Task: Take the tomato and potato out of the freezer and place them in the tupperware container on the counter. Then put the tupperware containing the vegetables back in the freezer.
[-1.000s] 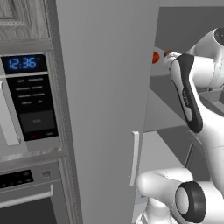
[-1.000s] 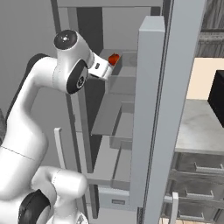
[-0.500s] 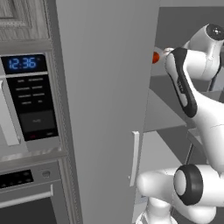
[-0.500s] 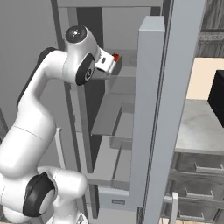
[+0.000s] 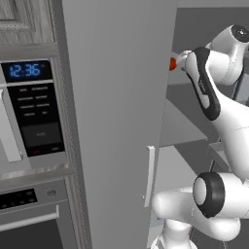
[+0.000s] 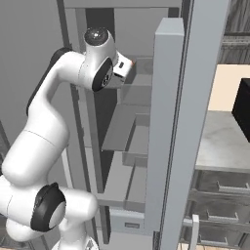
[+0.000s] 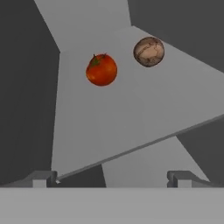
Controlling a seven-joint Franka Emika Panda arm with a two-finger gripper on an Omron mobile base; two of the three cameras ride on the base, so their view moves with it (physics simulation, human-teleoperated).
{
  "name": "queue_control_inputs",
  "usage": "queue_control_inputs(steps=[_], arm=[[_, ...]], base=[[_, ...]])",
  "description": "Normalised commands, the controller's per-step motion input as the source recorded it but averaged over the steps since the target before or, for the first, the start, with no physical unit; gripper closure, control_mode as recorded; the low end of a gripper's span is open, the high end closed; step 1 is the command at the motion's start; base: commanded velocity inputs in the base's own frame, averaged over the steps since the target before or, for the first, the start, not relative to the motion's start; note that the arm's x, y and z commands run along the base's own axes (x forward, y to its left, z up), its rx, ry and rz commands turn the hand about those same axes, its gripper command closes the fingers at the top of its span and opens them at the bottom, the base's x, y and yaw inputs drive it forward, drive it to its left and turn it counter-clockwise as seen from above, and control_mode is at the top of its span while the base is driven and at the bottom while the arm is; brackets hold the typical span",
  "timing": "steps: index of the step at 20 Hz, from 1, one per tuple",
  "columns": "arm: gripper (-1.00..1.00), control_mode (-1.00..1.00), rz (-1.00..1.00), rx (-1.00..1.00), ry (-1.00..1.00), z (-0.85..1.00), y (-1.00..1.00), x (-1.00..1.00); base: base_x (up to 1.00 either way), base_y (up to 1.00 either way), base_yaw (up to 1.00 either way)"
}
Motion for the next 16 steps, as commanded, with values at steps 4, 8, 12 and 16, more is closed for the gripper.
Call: queue_control_inputs(steps=[4,8,12,16], arm=[[-1.00,-1.00,0.03,0.01,0.02,0.00,0.00,0.28],[-1.00,-1.00,0.01,0.00,0.02,0.00,0.00,0.37],[-1.00,-1.00,0.05,0.00,0.02,0.00,0.00,0.35],[-1.00,-1.00,0.07,0.00,0.02,0.00,0.00,0.32]], base=[[0.00,0.00,0.00],[0.00,0.00,0.00],[0.00,0.00,0.00],[0.00,0.00,0.00]])
